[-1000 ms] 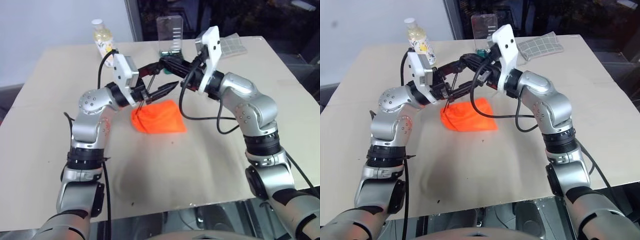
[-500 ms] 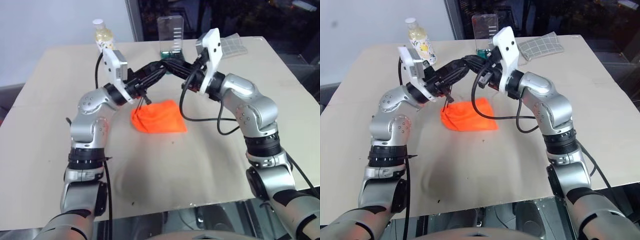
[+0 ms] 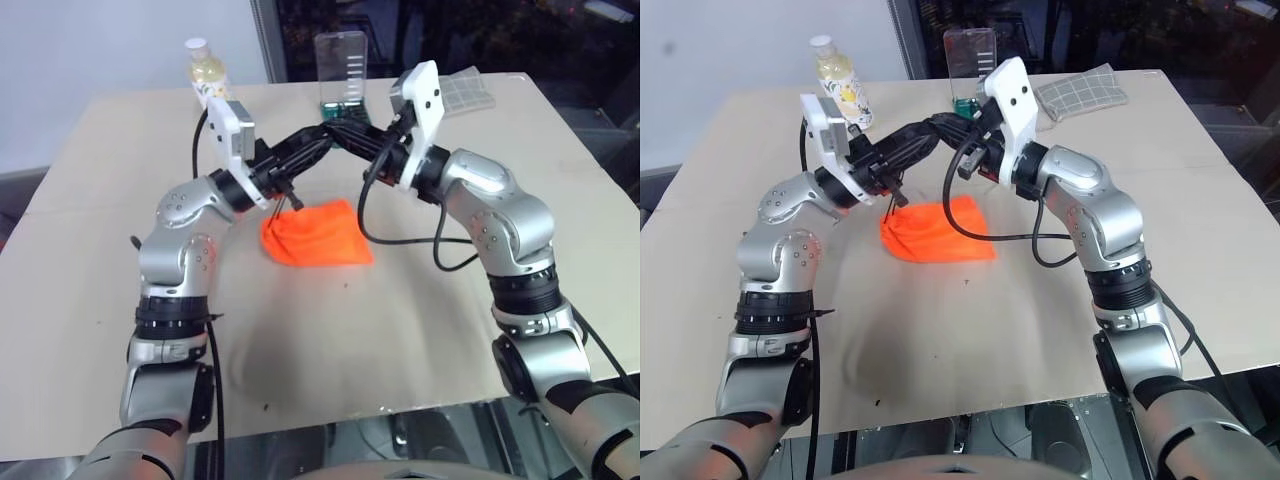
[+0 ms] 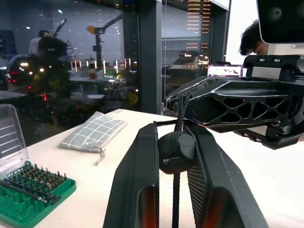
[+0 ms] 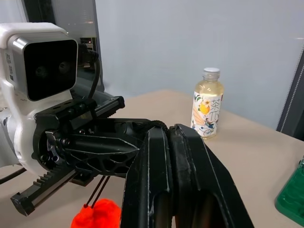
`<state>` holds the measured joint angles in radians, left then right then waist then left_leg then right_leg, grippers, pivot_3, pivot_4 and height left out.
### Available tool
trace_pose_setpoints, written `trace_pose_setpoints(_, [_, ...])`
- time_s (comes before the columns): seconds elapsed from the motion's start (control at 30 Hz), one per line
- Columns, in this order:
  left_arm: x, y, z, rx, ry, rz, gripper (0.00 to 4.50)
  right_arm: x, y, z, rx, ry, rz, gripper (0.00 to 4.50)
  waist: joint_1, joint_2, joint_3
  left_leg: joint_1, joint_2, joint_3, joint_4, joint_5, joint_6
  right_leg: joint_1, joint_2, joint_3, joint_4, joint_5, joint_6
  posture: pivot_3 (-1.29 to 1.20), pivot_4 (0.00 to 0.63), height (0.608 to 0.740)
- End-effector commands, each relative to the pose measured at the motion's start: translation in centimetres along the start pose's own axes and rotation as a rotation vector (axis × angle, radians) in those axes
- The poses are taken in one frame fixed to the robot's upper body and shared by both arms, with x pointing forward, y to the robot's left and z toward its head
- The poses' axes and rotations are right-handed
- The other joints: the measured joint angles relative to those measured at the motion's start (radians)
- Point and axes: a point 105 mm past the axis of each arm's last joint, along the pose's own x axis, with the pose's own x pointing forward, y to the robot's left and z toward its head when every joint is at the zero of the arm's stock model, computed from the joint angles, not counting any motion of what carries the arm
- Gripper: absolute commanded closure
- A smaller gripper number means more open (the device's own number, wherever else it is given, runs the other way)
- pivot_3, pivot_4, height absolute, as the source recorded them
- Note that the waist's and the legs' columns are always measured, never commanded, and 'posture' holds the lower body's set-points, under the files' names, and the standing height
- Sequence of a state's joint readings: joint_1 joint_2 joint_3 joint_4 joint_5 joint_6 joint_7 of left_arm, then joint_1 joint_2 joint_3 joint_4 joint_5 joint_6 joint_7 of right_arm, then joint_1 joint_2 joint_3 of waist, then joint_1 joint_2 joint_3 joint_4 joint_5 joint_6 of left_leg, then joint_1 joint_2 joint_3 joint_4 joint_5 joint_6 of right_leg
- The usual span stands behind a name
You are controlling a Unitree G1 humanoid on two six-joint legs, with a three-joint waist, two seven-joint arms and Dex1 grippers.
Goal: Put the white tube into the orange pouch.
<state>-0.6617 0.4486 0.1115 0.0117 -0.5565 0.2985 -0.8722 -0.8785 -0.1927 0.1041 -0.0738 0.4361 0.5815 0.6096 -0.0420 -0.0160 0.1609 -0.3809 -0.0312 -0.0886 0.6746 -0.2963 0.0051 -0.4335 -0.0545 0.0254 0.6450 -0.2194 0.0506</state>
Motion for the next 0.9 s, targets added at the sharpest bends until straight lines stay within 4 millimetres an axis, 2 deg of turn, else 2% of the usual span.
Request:
trace_pose_setpoints(0.03, [-0.4,-0.4,1.5,0.061,-0.04,-0.014,4.23,-0.2,-0.4,1.6,-0.003,-0.062,-0.017,4.5,0.0,0.0,0.0,0.0,0.0,0.0,0.0,0.0,0.0,0.0,0.0,0.0,0.0,0.0,0.0,0.0,0.15,0.74])
trace_pose_setpoints(0.37, [-1.2,-0.2,0.9,0.063,-0.029,0.025,4.23,-0.5,-2.8,3.5,-0.004,-0.12,-0.101,4.5,0.0,0.0,0.0,0.0,0.0,0.0,0.0,0.0,0.0,0.0,0.0,0.0,0.0,0.0,0.0,0.0,0.15,0.74])
trace_pose_setpoints(0.57, [-2.9,-0.7,-1.6,0.054,0.052,0.043,4.23,-1.4,-5.7,7.5,-0.026,-0.239,-0.21,4.5,-0.001,0.0,0.0,0.0,0.0,0.001,-0.001,0.0,0.0,-0.001,0.0,0.001,0.0,0.0,0.0,0.0,0.15,0.74])
trace_pose_setpoints(0.63, [-3.2,-0.8,-2.0,0.064,0.072,0.039,4.23,-1.8,-6.5,8.8,-0.041,-0.271,-0.238,4.5,0.001,0.0,0.0,0.0,0.001,0.0,-0.001,0.0,0.0,-0.001,0.0,0.0,0.0,0.0,0.0,0.0,0.15,0.74])
trace_pose_setpoints(0.8, [-3.7,-0.9,-2.4,0.066,0.088,0.044,4.23,-3.3,-8.3,13.8,-0.067,-0.402,-0.303,4.5,0.002,0.0,0.0,-0.001,0.0,0.001,-0.001,0.0,0.0,-0.001,0.0,0.001,0.0,0.0,0.0,0.0,0.15,0.74])
trace_pose_setpoints(0.9, [-3.8,-1.0,-2.5,0.068,0.09,0.045,4.23,-4.0,-9.0,15.8,-0.054,-0.466,-0.325,4.5,0.0,0.0,0.0,-0.001,0.001,0.0,-0.003,0.0,0.0,-0.001,0.0,0.0,-0.001,0.0,0.0,0.0,0.15,0.74])
